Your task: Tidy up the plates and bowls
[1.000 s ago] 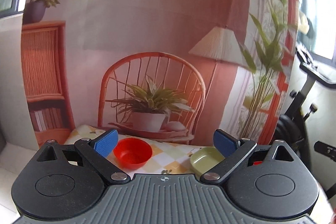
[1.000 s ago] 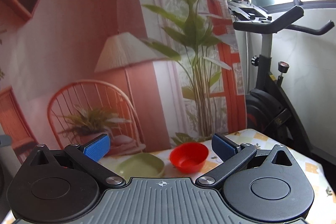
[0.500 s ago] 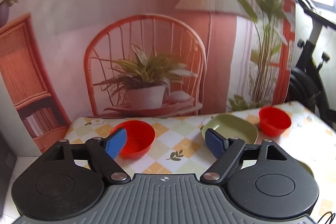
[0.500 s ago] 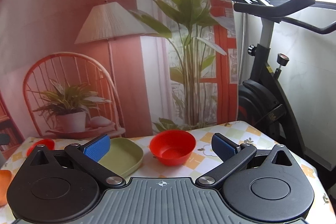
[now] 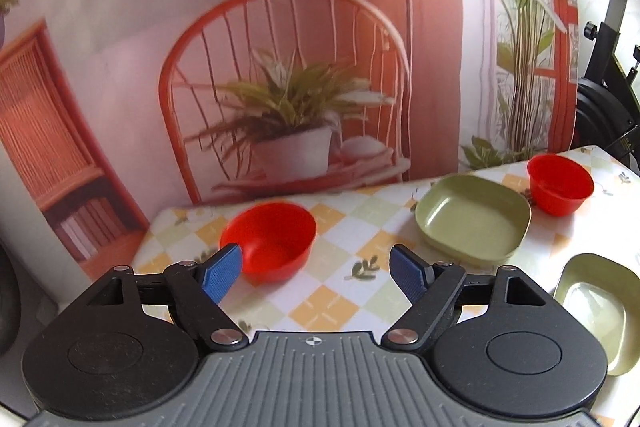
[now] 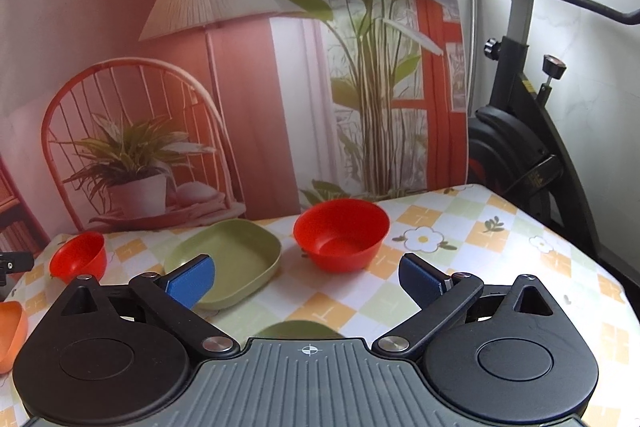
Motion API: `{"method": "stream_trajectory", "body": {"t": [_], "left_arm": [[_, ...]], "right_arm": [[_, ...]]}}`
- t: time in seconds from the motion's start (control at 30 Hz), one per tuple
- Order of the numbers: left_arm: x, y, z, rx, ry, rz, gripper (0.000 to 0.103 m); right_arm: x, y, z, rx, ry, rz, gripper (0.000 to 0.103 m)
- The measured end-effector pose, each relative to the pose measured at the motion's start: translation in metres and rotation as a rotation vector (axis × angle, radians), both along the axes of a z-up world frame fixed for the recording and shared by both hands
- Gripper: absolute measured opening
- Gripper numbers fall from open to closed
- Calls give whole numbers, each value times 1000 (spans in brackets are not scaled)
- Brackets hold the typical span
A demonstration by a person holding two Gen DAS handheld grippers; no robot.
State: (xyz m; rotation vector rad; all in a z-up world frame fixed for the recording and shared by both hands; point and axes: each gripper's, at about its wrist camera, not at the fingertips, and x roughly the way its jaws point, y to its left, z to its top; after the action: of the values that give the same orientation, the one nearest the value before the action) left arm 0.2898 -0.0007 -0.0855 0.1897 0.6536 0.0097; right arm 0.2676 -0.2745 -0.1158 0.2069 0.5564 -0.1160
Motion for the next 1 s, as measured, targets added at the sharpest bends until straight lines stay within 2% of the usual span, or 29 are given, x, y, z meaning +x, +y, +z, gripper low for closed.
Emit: {"method": "stream_trajectory", "body": {"t": [0.1, 0.2, 0.43, 0.63, 0.73, 0.87, 1.0], "left_arm": [[-2, 4, -6, -27, 35, -15, 83], [-6, 6, -12, -53, 55, -30, 82], [-13, 3, -20, -88, 86, -55, 65], [-18, 10, -18, -70, 87, -41, 63], [-22, 20, -14, -99, 76, -19, 55], [-28, 31, -13, -159, 73, -21, 55], [-37, 33, -17, -127, 69, -41, 55]], "right_arm": [[-1, 5, -4, 17, 7, 9, 92], [-2, 9, -7, 34, 12, 17, 92], [-6, 20, -6, 44, 4, 43, 88], [-7, 23, -4, 45, 5, 48, 86], [-8, 26, -5, 46, 6, 53, 86], [-9, 37, -7, 51, 15, 74, 85], [-9, 49, -6, 41, 21, 105, 82]]}}
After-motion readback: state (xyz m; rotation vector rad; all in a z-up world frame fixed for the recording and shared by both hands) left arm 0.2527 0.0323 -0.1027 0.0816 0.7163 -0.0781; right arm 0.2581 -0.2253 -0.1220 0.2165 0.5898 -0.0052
